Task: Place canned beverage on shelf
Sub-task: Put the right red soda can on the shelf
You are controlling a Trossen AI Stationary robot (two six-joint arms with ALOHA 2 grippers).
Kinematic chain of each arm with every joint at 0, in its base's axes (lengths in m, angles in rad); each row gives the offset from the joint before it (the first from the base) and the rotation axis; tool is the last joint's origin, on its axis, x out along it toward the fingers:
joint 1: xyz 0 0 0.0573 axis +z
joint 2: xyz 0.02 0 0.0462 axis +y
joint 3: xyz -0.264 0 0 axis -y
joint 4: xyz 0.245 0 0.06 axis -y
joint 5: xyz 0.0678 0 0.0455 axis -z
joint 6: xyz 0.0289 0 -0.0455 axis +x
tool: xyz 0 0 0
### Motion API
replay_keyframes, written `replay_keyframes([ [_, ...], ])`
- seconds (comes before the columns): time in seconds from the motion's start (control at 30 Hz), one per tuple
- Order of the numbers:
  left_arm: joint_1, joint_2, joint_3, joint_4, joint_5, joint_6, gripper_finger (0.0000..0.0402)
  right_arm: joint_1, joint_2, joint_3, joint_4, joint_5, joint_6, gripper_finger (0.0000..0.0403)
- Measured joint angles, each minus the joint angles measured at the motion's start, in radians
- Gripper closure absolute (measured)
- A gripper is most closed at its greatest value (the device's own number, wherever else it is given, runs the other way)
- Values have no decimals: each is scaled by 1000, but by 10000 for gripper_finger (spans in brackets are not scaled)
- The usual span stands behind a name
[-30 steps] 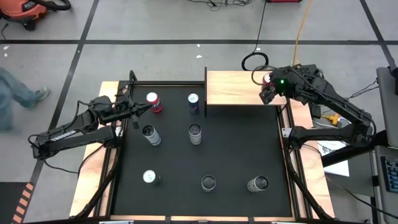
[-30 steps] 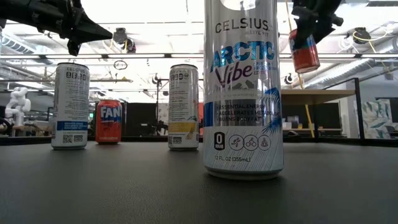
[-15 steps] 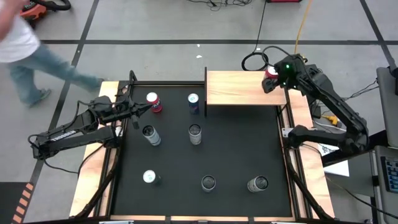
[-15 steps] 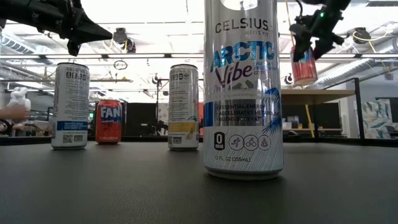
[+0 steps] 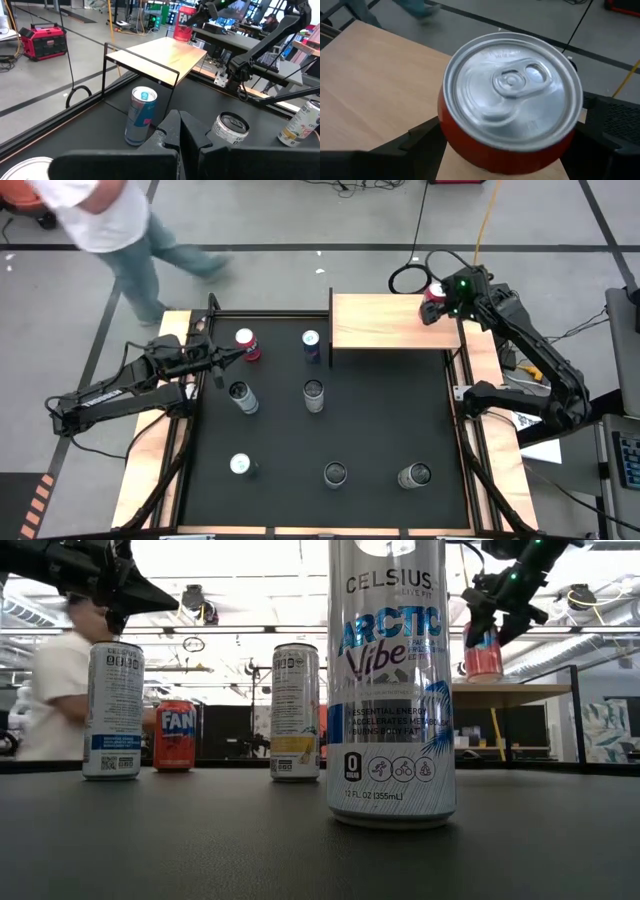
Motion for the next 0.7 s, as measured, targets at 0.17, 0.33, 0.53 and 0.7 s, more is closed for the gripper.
replay_keyframes([
  [0.17,0,0,0,0,0,0,401,0,15,0,0,6,17,90],
  [0.33,0,0,0,-1,0,0,401,0,47,0,-2,6,22,90],
  [0.53,0,0,0,-1,0,0,401,0,91,0,11,3,13,90],
  [0.7,0,0,0,-2,0,0,401,1,94,0,26,1,8,90],
])
